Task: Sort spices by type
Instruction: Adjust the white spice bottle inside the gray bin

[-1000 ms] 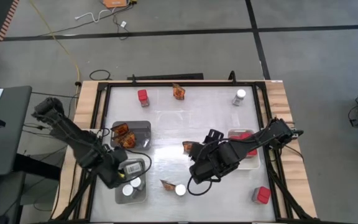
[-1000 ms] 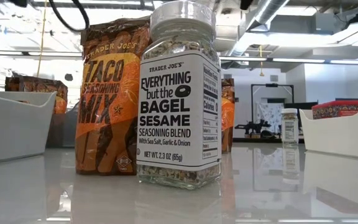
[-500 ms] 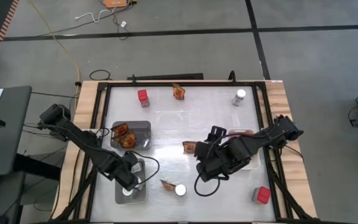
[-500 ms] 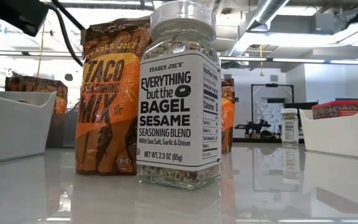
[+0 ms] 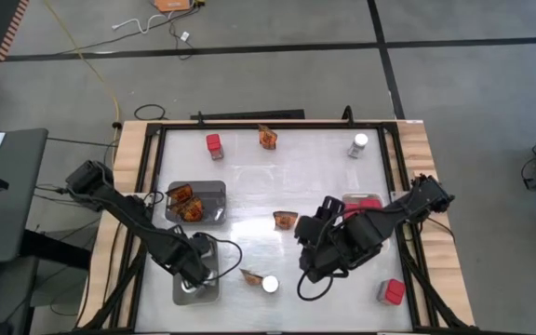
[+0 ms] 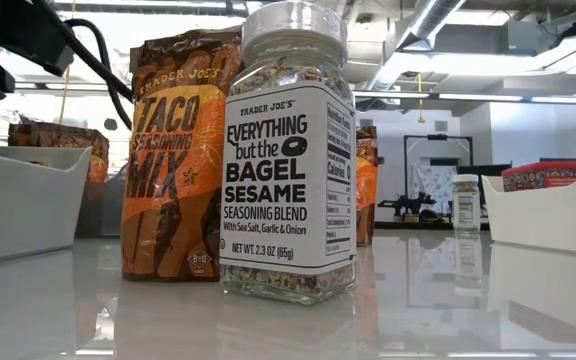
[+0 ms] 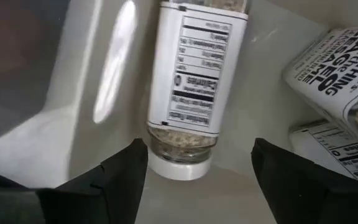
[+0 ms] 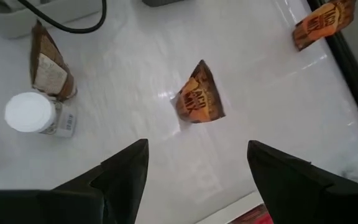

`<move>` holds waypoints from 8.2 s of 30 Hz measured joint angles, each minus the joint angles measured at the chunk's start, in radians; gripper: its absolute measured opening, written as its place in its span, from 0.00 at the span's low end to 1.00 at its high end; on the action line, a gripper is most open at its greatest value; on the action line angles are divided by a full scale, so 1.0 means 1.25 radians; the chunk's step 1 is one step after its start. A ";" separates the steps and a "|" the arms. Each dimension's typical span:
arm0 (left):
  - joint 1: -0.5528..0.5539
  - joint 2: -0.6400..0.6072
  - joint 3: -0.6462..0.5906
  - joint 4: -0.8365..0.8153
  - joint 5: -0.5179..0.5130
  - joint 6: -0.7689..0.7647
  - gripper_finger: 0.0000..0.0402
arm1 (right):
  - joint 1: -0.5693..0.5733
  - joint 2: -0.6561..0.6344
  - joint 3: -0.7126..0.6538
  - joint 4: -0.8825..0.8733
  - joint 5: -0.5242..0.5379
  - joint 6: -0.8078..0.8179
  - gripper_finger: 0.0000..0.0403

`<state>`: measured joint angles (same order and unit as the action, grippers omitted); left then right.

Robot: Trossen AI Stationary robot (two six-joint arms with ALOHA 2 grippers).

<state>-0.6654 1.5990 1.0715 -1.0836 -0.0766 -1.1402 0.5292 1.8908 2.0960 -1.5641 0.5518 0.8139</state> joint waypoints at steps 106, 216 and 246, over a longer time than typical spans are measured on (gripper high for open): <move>0.062 -0.310 0.063 -0.101 -0.216 -0.456 0.47 | -0.084 -0.006 -0.057 -0.007 0.039 -0.285 0.76; 0.821 -0.339 0.055 0.757 0.389 -0.019 0.61 | -0.147 0.007 -0.382 1.333 0.508 -1.345 0.56; 0.808 -0.278 0.059 0.673 0.426 0.090 0.78 | -0.139 0.006 -0.385 1.302 0.499 -1.250 0.56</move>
<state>0.3450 1.2519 1.1454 -0.2427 0.4564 -1.0272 0.3553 1.8988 1.6146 0.0628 1.1759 -0.7486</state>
